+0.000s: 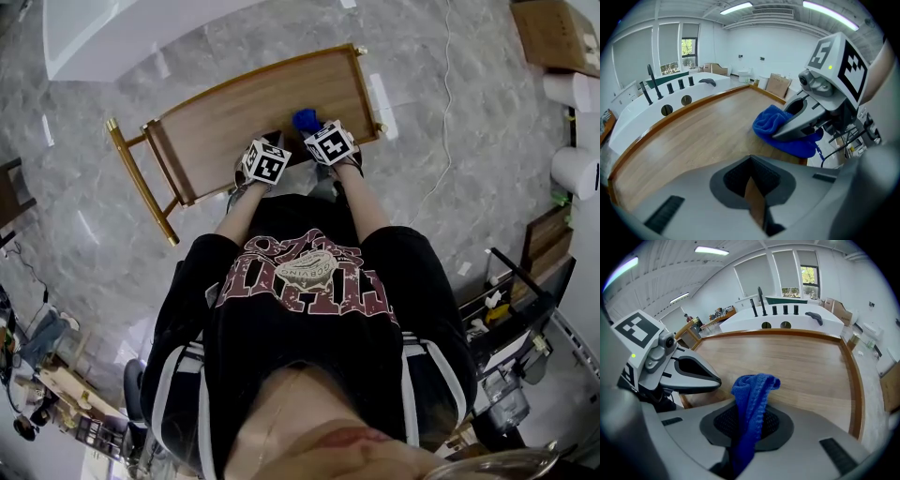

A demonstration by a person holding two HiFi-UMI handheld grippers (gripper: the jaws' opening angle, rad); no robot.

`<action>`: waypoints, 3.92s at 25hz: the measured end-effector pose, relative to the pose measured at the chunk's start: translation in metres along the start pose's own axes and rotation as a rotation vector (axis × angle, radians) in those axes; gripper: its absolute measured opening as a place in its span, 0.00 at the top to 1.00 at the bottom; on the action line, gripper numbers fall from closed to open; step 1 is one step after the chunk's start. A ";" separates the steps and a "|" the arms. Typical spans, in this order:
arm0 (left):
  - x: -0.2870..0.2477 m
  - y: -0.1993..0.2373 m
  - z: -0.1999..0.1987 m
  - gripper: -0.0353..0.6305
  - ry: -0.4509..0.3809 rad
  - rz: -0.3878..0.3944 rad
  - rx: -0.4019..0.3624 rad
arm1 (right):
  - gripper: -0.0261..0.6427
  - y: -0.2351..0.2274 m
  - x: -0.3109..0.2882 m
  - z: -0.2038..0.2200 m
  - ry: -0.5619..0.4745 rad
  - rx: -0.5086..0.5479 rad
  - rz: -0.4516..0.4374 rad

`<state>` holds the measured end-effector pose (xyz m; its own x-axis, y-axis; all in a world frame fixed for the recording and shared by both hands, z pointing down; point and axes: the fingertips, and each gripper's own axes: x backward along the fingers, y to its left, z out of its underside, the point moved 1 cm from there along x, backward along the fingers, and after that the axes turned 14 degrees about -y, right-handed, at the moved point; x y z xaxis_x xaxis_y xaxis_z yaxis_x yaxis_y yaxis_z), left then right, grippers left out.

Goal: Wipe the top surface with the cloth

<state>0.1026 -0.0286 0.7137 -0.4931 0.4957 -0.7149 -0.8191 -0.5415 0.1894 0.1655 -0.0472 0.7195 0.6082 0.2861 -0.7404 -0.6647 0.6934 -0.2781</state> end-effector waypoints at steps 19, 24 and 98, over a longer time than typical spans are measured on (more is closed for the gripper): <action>-0.014 -0.013 -0.001 0.87 0.043 0.044 -0.049 | 0.86 -0.061 0.039 0.019 -0.030 -0.108 0.158; -0.017 -0.013 0.001 0.87 0.046 0.044 -0.048 | 0.86 -0.073 0.047 0.026 -0.015 -0.100 0.185; 0.123 0.049 -0.142 0.87 -0.558 -0.325 0.149 | 0.86 0.057 0.061 -0.178 -0.485 0.164 0.003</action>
<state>0.0433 -0.0906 0.5399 -0.2595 0.9169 -0.3032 -0.9637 -0.2254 0.1429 0.0872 -0.1079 0.5496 0.7638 0.5352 -0.3607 -0.6134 0.7757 -0.1480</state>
